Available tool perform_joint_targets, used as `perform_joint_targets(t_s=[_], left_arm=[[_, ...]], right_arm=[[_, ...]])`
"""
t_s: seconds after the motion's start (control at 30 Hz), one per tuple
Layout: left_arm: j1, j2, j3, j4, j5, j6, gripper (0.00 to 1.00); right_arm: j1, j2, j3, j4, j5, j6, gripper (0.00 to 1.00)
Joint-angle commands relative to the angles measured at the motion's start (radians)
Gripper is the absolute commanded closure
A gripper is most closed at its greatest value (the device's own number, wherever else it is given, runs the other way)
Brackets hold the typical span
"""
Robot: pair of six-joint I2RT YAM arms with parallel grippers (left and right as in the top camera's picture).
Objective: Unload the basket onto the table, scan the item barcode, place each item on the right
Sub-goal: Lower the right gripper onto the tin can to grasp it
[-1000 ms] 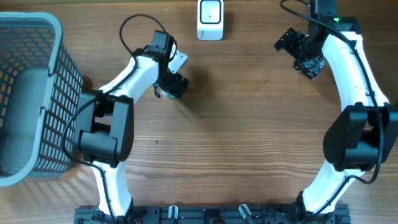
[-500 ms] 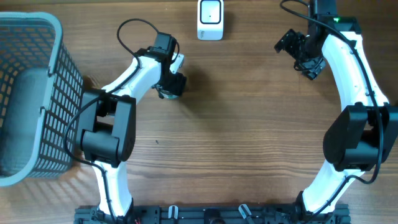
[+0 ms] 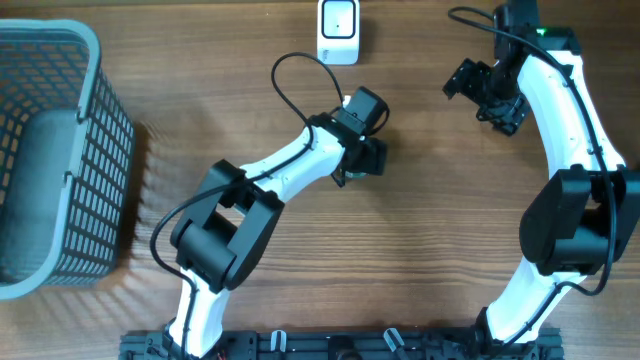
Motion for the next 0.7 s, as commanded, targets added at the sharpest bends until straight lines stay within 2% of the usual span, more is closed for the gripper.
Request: perform_joint_targets(t_s=[0.0, 0.07, 0.13, 0.3, 0.47, 0.57, 0.67], left_arm=[[-0.005, -0.009, -0.009, -0.012, -0.059, -0.018, 0.0], [-0.005, -0.087, -0.008, -0.032, -0.06, 0.063, 0.0], [-0.005, -0.161, -0.008, -0.049, -0.08, 0.095, 0.0], [0.019, -0.532, -0.008, -0.181, -0.291, 0.116, 0.0], [0.122, -0.835, -0.009, -0.335, -0.343, 0.161, 0.0], [0.218, -0.972, -0.01, -0.438, -0.384, 0.16, 0.0], [0.264, -1.065, -0.01, -0.505, -0.384, 0.149, 0.0]], right_arm=[[0.005, -0.002, 0.009, -0.005, 0.028, -0.06, 0.0], [0.005, -0.002, 0.009, -0.008, 0.026, -0.06, 0.0], [0.006, -0.002, 0.009, -0.02, 0.024, -0.056, 0.0], [0.034, -0.002, 0.009, -0.067, -0.001, -0.024, 0.0], [0.207, -0.002, 0.009, -0.082, -0.028, 0.005, 0.0], [0.333, 0.003, 0.009, -0.049, -0.033, 0.092, 0.0], [0.39, 0.017, 0.008, -0.007, -0.067, 0.133, 0.0]])
